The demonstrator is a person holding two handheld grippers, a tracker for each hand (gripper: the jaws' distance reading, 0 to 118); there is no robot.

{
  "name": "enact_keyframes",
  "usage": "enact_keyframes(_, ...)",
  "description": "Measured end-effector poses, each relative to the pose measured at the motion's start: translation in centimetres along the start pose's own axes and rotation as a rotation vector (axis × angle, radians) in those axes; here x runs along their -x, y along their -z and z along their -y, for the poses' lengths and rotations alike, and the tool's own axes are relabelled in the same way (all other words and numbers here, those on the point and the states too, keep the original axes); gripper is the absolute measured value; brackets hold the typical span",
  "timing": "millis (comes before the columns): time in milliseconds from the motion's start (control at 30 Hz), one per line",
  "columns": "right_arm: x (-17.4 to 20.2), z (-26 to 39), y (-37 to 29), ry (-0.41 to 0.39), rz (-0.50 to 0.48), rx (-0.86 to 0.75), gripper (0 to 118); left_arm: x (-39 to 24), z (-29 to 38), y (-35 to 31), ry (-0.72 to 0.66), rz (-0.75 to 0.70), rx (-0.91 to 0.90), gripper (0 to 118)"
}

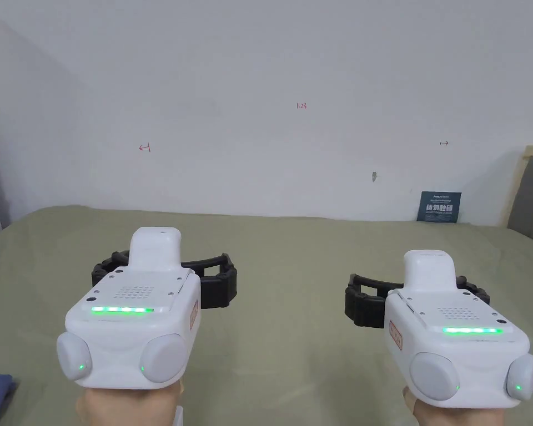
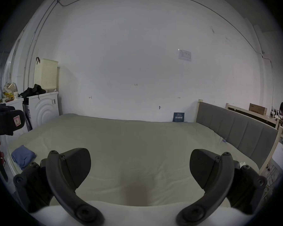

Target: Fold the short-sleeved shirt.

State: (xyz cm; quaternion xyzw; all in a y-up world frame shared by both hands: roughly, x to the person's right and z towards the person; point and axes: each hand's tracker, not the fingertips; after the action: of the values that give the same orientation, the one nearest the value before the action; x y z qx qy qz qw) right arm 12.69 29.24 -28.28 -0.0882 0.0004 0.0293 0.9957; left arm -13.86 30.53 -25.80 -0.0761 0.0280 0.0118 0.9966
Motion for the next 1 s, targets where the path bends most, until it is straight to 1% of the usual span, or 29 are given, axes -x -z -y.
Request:
enact_keyframes(300,0.0,-0.1,0.0,-0.006,0.002,-0.015,118,0.2,0.1,0.3,-0.01,-0.003,0.015,118)
enact_keyframes(467,0.1,-0.3,-0.1,-0.014,-0.002,-0.024,118,0.1,0.0,0.3,0.007,0.0,0.007,118)
enact_keyframes(533,-0.1,-0.3,0.0,-0.001,-0.001,-0.019,118,0.2,0.0,0.3,0.01,0.01,0.001,118)
enact_keyframes(733,-0.9,-0.4,0.0,0.073,0.005,-0.014,118,0.4,0.3,0.3,0.016,0.008,0.0,118)
enact_keyframes(867,-1.0,-0.5,-0.2,0.088,0.014,-0.026,118,0.6,0.3,0.4,0.007,0.003,0.003,118)
enact_keyframes(1000,-1.0,-0.6,-0.2,0.086,0.012,-0.028,118,0.7,0.3,0.4,0.011,0.004,0.007,118)
